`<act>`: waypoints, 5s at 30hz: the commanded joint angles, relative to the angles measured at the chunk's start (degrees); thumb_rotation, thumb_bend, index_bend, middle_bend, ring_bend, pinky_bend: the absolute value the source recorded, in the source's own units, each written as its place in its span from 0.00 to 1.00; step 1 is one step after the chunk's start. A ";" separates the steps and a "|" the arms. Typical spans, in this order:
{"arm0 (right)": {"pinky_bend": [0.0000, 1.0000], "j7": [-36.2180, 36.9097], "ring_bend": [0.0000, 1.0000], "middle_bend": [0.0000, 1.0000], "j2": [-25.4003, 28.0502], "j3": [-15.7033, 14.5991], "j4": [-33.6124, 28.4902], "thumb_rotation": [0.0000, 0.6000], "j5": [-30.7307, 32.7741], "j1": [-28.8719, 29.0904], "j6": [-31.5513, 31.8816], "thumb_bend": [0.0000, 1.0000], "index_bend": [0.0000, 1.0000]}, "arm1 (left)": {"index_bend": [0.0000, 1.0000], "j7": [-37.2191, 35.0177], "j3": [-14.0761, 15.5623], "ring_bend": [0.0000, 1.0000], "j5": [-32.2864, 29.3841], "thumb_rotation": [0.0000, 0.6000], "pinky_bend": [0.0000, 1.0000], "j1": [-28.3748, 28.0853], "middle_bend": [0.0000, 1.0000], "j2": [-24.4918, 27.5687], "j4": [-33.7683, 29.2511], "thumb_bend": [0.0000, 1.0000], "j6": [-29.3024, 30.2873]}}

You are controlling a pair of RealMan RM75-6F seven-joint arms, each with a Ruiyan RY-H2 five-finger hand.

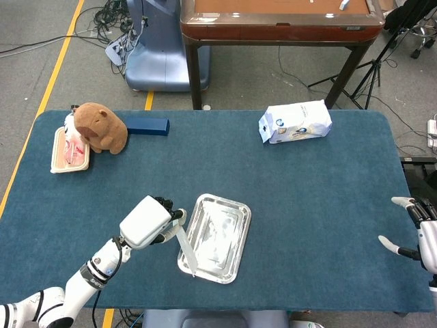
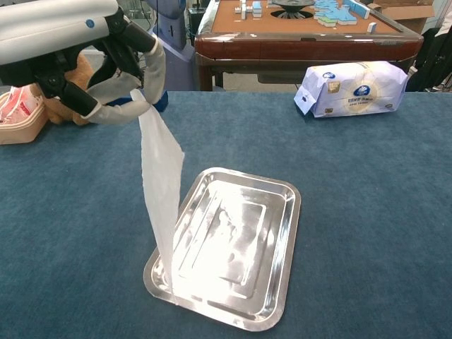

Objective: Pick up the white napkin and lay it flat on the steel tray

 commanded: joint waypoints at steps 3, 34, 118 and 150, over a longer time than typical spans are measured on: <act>0.36 -0.02 0.17 0.29 -0.01 -0.04 0.04 1.00 -0.02 -0.02 -0.05 0.00 0.26 | 0.65 0.67 0.11 0.61 -0.23 1.00 0.68 -0.24 0.88 -0.71 -0.26 0.47 -0.12; 0.36 0.58 0.17 0.29 0.57 0.37 -0.17 1.00 0.71 -0.63 0.54 0.00 0.26 | 0.65 -8.94 6.60 0.60 3.75 1.00 0.68 3.34 0.88 -4.79 12.57 0.47 3.81; 0.36 2.68 0.17 0.30 4.68 1.13 1.14 1.00 0.94 -3.10 3.52 0.00 0.27 | 0.65 -5.04 10.57 0.61 7.66 1.00 0.68 9.91 0.88 -24.18 36.22 0.52 11.15; 0.36 4.14 0.17 0.30 4.80 1.50 1.56 1.00 1.33 -3.32 3.65 0.00 0.27 | 0.39 0.21 12.47 0.60 8.44 1.00 0.68 10.98 0.87 -24.07 32.64 0.55 10.23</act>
